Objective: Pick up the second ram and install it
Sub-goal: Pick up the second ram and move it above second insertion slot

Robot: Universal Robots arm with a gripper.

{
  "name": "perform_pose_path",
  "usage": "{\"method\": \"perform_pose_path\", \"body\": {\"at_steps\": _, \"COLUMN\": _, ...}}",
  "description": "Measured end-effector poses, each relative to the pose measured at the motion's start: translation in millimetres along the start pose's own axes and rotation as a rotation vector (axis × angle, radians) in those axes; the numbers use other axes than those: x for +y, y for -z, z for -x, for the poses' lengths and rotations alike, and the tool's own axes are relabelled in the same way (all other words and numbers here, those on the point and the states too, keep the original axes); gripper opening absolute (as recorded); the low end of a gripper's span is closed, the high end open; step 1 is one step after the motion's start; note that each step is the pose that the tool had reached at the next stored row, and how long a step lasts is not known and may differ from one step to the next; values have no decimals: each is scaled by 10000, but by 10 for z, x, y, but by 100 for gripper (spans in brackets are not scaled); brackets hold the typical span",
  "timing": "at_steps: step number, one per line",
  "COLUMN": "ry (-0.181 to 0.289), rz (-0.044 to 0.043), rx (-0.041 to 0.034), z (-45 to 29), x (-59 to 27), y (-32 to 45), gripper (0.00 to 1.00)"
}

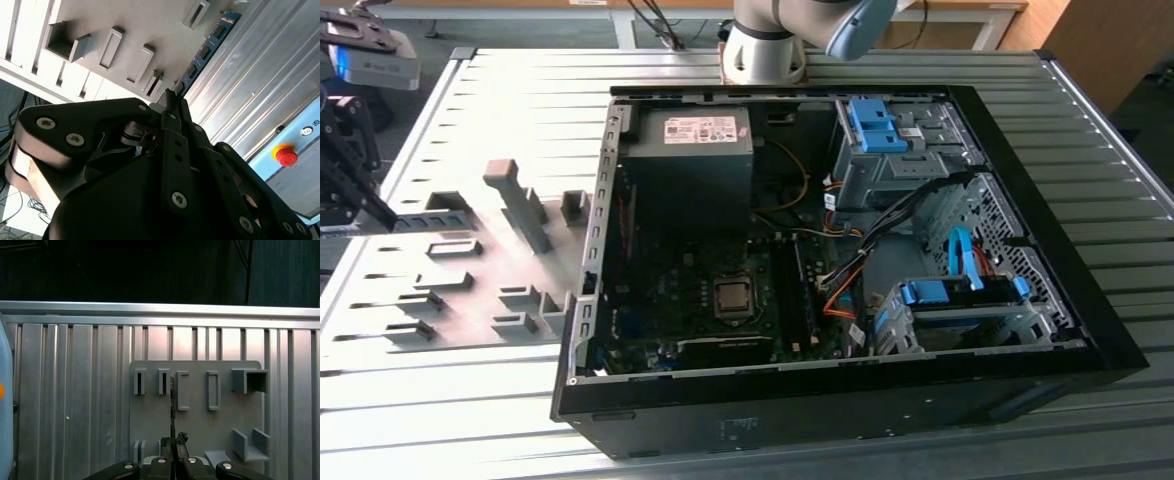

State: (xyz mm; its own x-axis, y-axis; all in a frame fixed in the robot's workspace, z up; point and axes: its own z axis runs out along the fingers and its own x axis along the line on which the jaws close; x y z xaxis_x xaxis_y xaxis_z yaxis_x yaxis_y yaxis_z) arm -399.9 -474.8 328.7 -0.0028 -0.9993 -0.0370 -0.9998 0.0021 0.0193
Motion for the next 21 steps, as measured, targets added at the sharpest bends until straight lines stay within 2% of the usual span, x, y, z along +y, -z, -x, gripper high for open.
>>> {"method": "perform_pose_path", "body": {"at_steps": 7, "ry": 0, "rz": 1, "rx": 0, "z": 4, "x": 2, "y": 98, "gripper": 14}}
{"method": "perform_pose_path", "body": {"at_steps": 21, "ry": 0, "rz": 1, "rx": 1, "z": 13, "x": 7, "y": 352, "gripper": 14}}
